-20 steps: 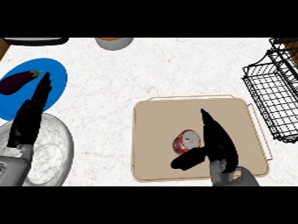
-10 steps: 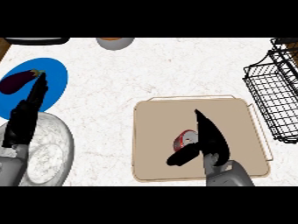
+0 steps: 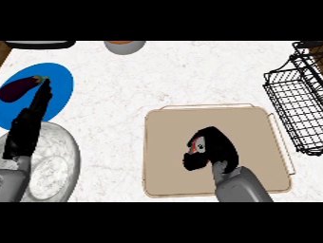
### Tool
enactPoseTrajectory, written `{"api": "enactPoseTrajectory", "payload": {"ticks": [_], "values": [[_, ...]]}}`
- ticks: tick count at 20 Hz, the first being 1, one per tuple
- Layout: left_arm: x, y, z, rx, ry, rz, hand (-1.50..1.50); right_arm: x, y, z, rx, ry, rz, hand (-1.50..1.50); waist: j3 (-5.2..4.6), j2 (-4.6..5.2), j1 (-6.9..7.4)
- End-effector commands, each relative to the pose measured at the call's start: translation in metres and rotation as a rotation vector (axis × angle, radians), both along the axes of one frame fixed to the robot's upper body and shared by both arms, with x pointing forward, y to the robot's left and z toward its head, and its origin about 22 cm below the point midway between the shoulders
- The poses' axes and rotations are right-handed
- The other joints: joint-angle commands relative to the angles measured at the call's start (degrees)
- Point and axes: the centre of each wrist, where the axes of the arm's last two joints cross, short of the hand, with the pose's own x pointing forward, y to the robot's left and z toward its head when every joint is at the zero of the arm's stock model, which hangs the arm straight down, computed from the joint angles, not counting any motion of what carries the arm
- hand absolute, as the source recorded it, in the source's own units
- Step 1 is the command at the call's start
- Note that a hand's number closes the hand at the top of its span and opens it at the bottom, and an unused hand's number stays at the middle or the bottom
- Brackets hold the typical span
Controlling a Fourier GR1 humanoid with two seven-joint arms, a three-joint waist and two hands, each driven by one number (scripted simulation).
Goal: Pick the can from the tray and place it in the tiered basket
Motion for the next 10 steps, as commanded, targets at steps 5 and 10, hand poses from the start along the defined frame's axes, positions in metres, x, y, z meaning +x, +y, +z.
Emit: {"api": "enactPoseTrajectory", "payload": {"ticks": [5,10], "values": [[0.002,-0.012,-0.001,0.006,-0.001,0.015,0.0,-0.01,0.01,0.029,0.06,0.036,-0.123,1.5,0.13,0.11,-0.29],[0.0,0.013,0.006,0.012,0.002,0.006,0.0,-0.009,0.012,0.05,0.101,-0.121,-0.252,1.5,0.1,0.03,-0.33]]}}
